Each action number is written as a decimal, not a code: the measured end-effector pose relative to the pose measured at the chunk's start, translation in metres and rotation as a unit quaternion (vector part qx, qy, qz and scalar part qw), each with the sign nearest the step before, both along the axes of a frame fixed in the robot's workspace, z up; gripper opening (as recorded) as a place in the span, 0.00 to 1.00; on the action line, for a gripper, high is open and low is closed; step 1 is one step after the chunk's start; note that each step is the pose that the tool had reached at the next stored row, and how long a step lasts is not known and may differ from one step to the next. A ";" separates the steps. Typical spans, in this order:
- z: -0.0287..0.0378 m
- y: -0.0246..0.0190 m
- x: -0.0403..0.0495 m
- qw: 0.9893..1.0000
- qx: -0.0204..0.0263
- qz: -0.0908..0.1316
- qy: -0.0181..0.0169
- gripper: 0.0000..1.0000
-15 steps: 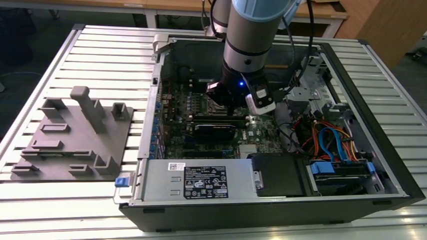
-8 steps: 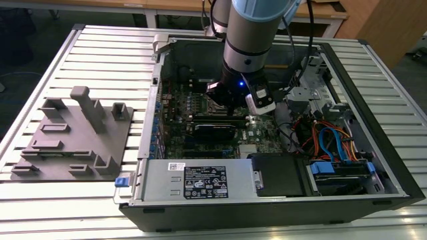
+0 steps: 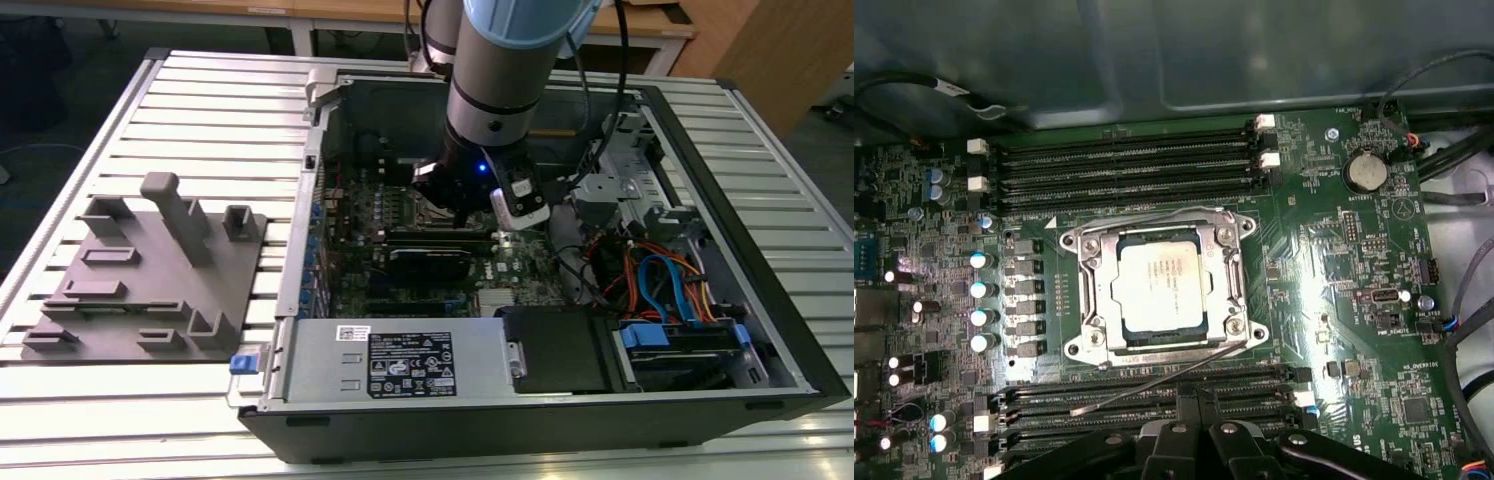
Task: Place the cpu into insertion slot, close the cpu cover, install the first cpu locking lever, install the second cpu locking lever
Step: 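Install the second cpu locking lever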
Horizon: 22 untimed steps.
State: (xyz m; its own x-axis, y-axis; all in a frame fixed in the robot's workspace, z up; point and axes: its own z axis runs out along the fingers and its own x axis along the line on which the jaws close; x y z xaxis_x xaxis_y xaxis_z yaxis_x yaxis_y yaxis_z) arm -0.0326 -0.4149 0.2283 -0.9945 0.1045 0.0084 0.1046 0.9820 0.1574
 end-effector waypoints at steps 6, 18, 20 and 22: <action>0.0000 -0.0001 -0.0004 1.000 0.000 0.021 0.003 0.10; -0.0004 0.0000 -0.0018 1.000 0.001 0.028 0.003 0.10; -0.0004 0.0000 -0.0018 1.000 0.001 0.028 0.003 0.10; -0.0004 0.0000 -0.0018 1.000 0.001 0.028 0.004 0.10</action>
